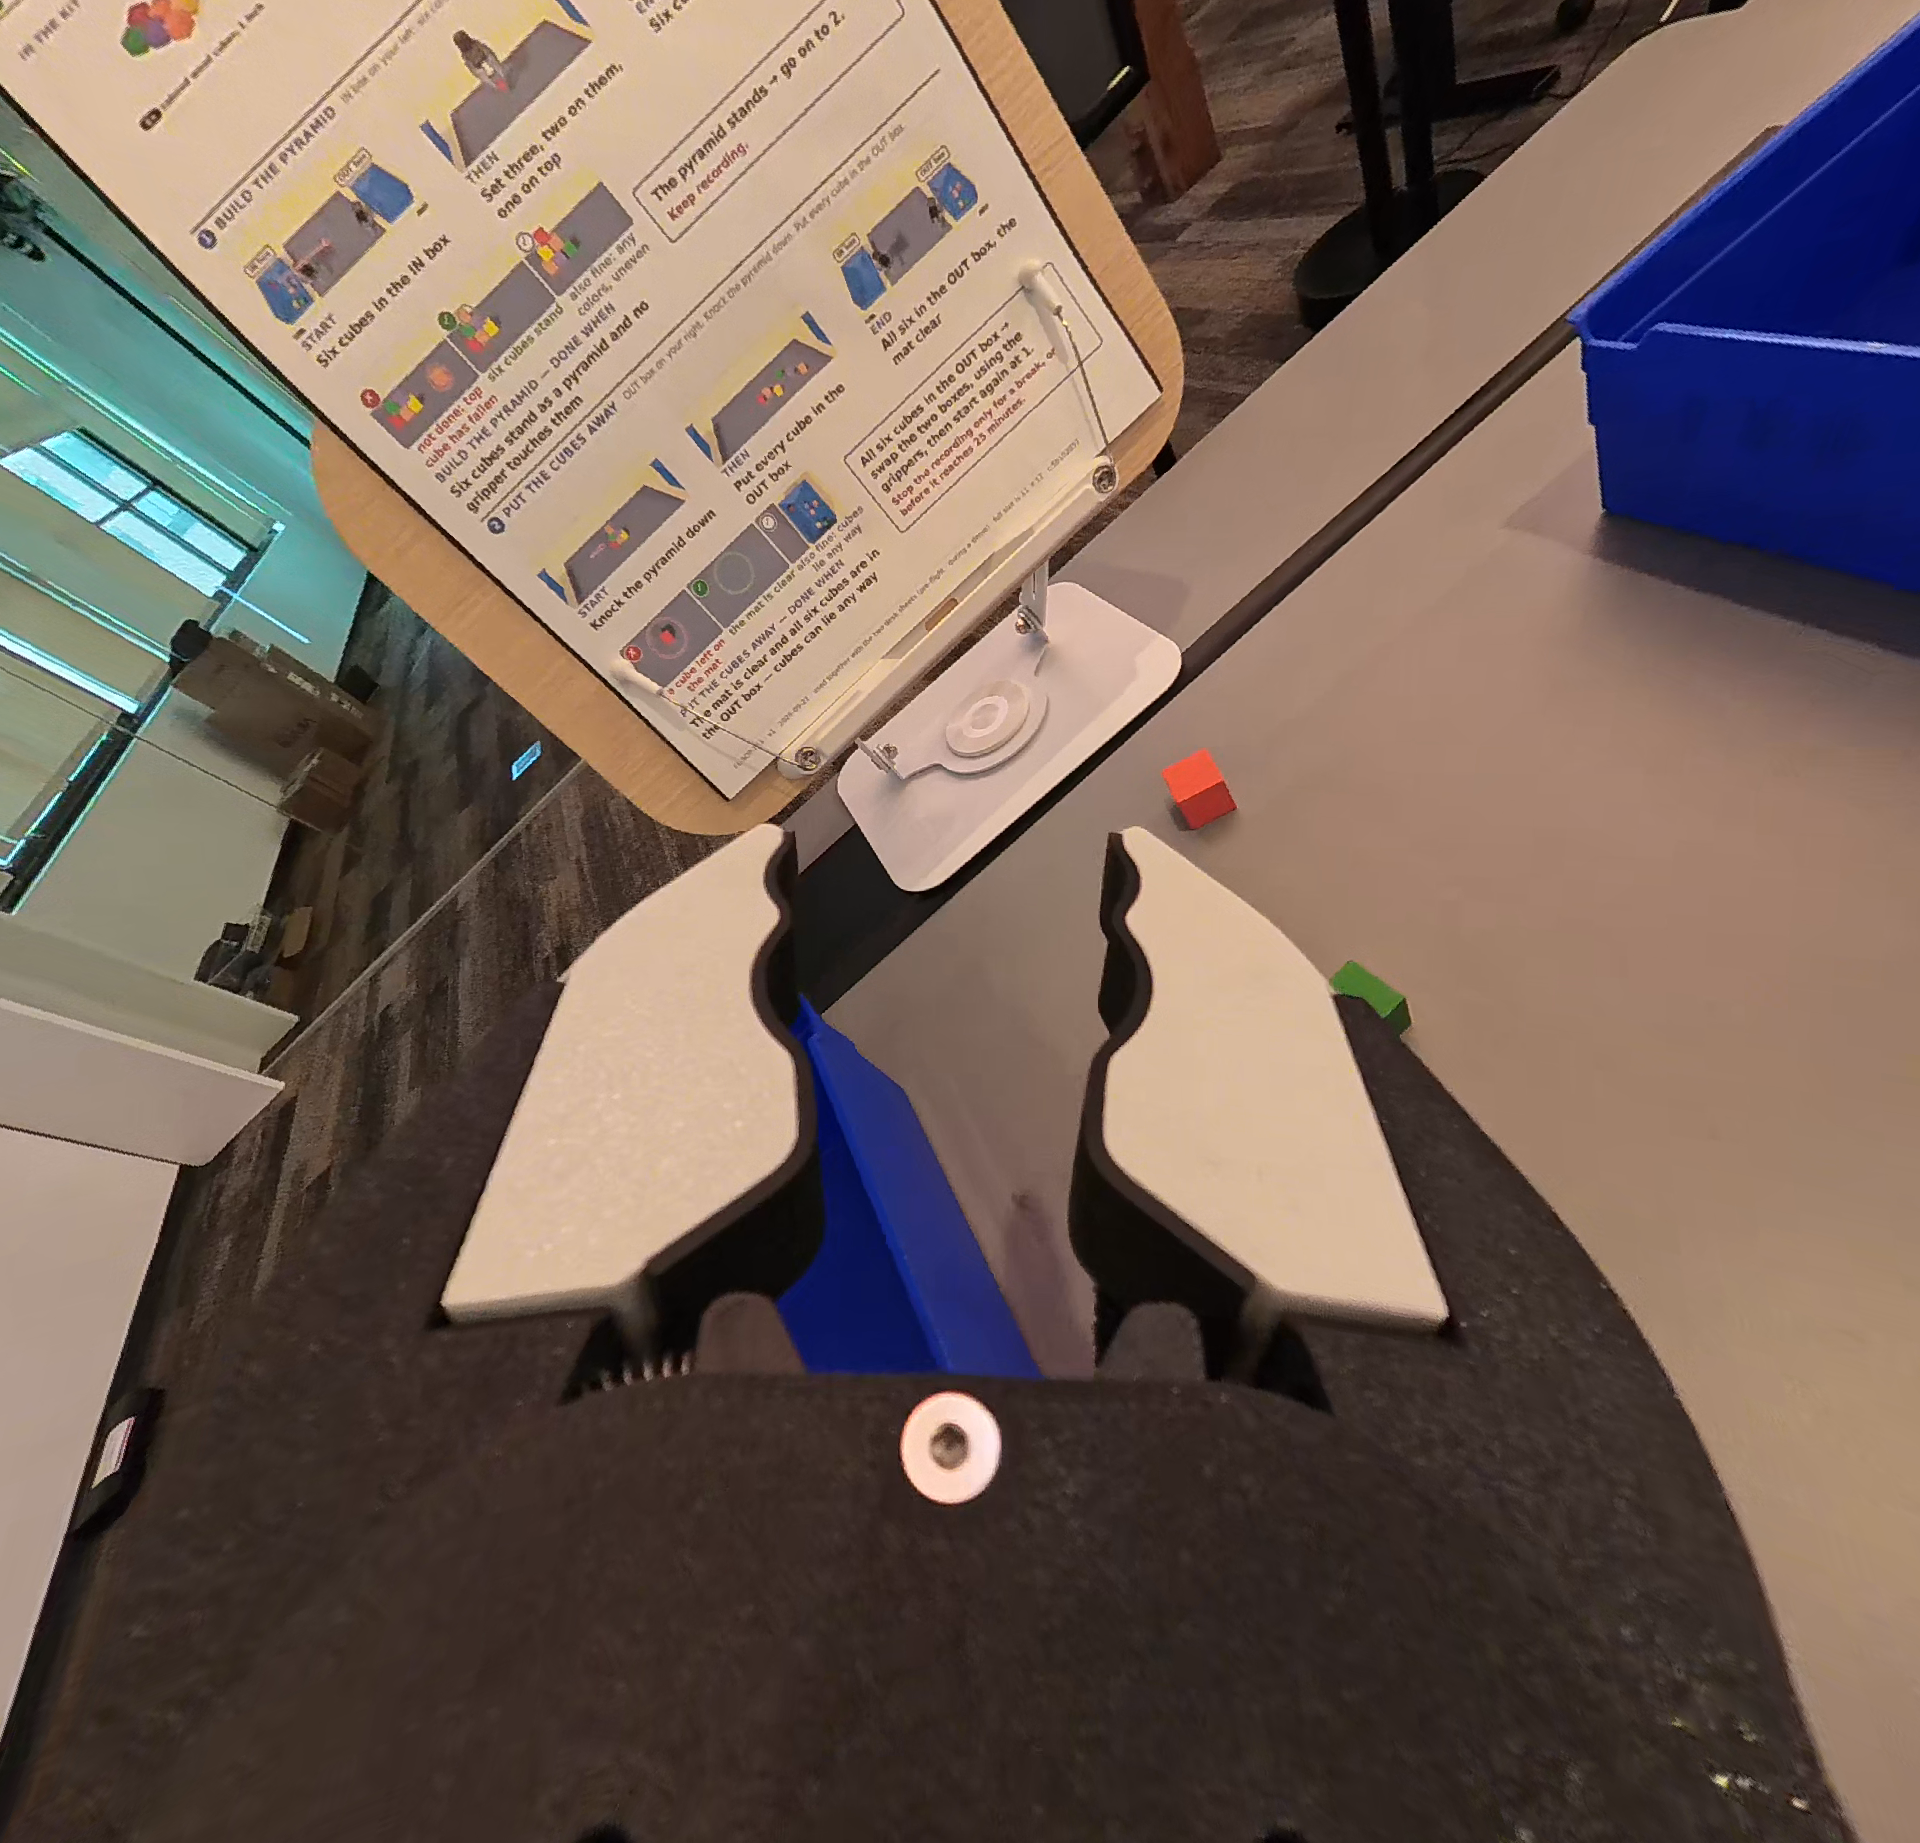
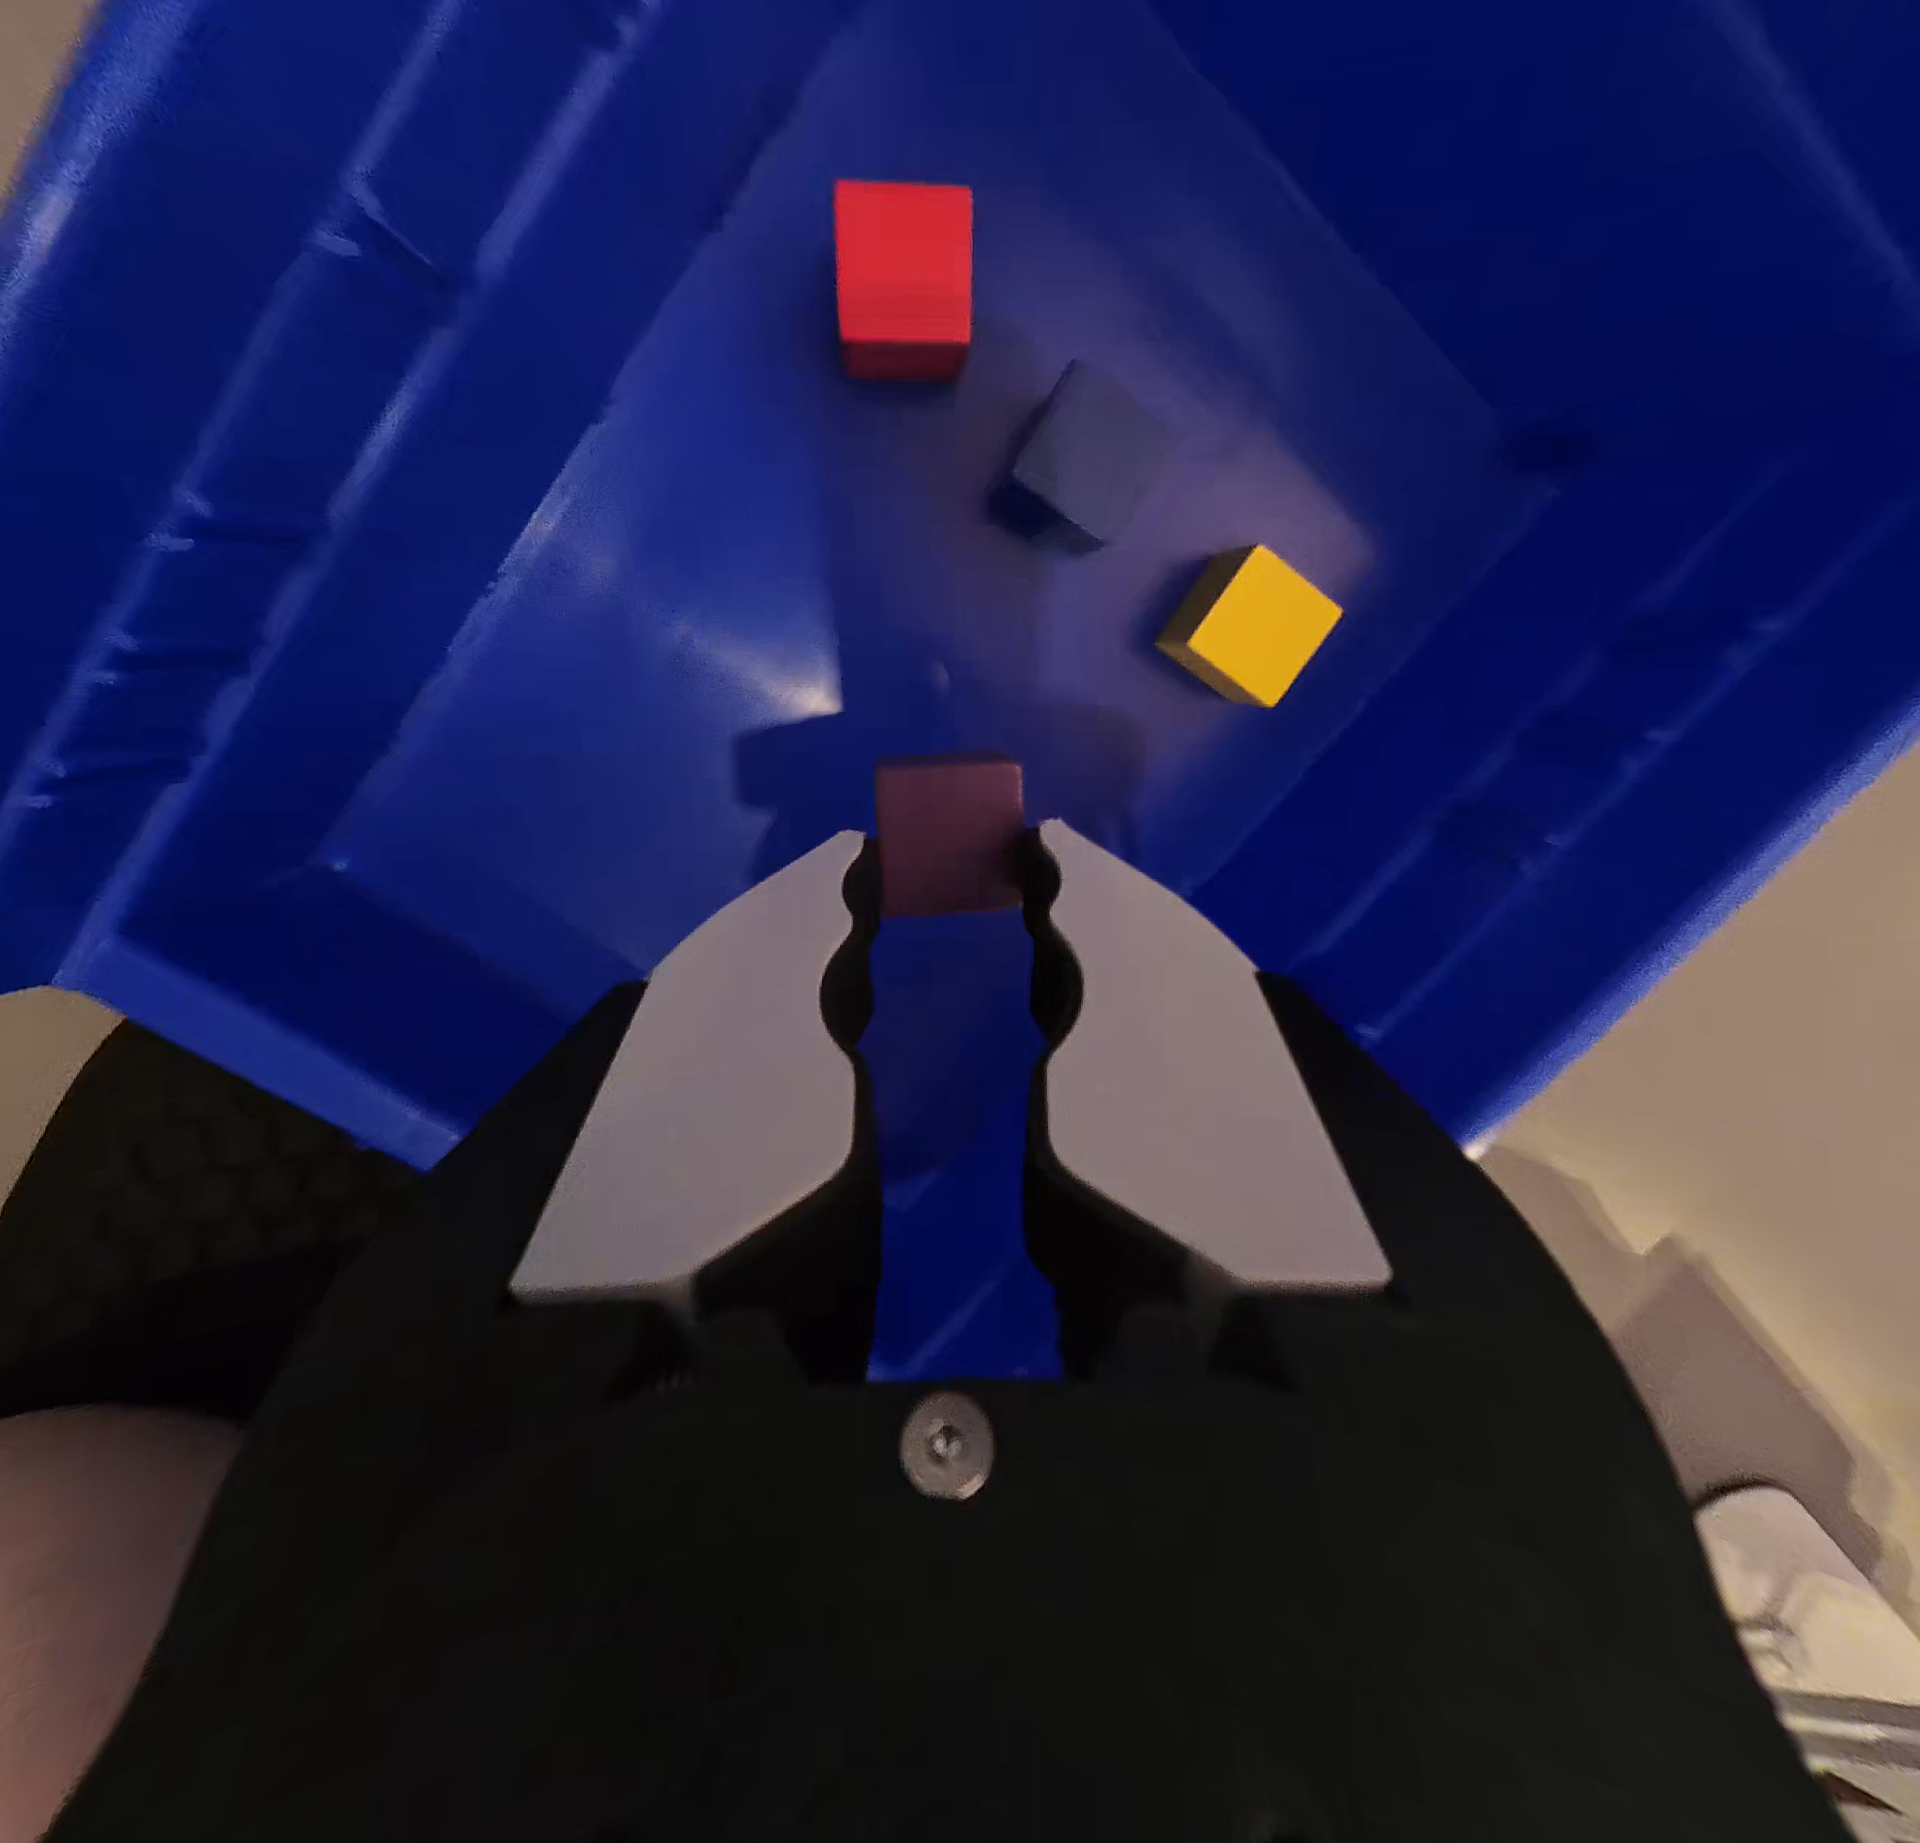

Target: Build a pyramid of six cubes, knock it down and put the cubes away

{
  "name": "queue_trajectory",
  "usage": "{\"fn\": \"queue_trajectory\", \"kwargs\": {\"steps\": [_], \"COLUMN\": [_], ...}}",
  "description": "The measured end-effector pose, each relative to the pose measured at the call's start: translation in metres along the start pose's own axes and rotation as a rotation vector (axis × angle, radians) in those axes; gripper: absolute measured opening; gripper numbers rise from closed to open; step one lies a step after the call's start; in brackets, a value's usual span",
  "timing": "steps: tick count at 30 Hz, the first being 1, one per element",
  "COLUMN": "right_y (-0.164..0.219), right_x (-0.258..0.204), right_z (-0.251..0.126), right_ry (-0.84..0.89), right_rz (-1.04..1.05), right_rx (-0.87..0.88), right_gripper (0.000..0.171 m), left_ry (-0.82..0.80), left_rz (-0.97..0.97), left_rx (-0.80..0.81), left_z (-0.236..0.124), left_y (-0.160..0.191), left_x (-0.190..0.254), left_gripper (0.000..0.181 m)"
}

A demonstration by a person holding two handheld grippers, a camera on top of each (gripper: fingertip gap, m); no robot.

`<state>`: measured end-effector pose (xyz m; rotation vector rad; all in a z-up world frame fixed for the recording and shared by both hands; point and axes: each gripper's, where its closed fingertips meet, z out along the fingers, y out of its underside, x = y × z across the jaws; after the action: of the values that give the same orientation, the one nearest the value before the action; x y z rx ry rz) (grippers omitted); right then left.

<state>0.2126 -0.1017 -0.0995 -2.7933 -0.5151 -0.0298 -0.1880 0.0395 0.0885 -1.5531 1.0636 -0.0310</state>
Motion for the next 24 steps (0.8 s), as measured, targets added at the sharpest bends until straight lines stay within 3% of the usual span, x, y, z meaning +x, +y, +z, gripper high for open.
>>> {"fn": "queue_trajectory", "kwargs": {"steps": [9,12,15,20,22,24], "right_y": [0.020,0.021,0.014,-0.047,-0.096,-0.149], "right_x": [0.015,0.021,0.027,0.028,0.002,-0.051], "right_z": [0.036,0.037,0.027,-0.038,-0.072,-0.094], "right_ry": [0.032,0.049,0.077,0.280,0.305,0.199], "right_rz": [0.015,0.047,0.078,0.025,-0.016,-0.082], "right_rx": [-0.178,-0.172,-0.109,0.180,0.388,0.608], "right_gripper": [0.029,0.030,0.043,0.044,0.045,0.045], "left_ry": [0.013,0.017,0.019,0.017,0.010,0.005], "left_rz": [0.016,0.023,0.027,0.026,0.024,0.018], "left_rx": [-0.011,-0.017,-0.021,-0.021,-0.024,-0.026], "left_z": [0.004,0.006,0.007,0.007,0.007,0.006], "left_y": [0.001,0.002,0.003,0.003,0.003,0.004], "left_x": [0.007,0.009,0.011,0.009,0.007,0.004], "left_gripper": [0.056,0.056,0.056,0.056,0.056,0.056]}}
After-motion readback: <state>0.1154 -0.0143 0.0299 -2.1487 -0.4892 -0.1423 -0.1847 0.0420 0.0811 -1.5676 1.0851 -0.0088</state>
